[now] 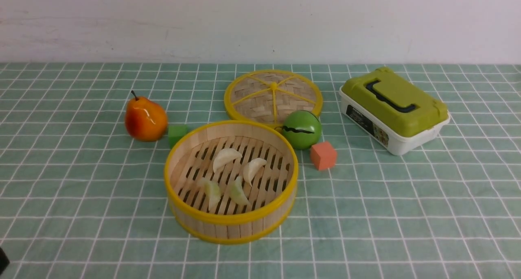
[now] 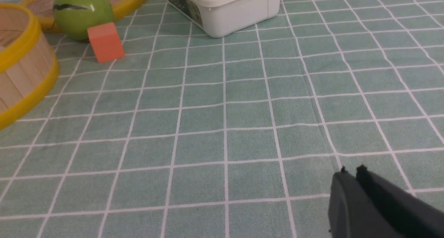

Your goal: Put the dumplings into the steamer on the table with the blue tablecloth.

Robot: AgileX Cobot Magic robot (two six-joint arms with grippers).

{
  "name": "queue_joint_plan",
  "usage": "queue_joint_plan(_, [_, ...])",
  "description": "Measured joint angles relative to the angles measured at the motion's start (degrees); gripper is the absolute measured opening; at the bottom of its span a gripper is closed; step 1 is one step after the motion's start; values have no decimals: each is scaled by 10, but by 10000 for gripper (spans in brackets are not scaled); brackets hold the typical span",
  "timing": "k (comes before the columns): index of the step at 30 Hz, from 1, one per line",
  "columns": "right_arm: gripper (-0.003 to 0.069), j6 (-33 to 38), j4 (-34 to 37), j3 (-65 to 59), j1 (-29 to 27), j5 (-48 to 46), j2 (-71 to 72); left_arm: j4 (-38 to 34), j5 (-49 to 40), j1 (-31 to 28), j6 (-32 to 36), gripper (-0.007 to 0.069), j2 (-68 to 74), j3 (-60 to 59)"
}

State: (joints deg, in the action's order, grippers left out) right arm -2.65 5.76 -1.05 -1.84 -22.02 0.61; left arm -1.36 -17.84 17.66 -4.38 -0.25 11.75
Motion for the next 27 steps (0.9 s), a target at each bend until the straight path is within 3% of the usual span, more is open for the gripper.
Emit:
queue_joint_plan(5, [33,0,0,0,-1,0,0,-4,84,-122,-4,6,-4,-112])
queue_joint_plan(8, [38,0,0,0,-1,0,0,-24,31,-150,-17,7,-4,-131])
queue_joint_plan(12, [41,0,1,0,-1,0,0,-30,-49,-153,-22,6,-4,-135])
queue_joint_plan(27, [62,0,1,0,-1,0,0,-30,-51,-153,-19,20,-4,-135])
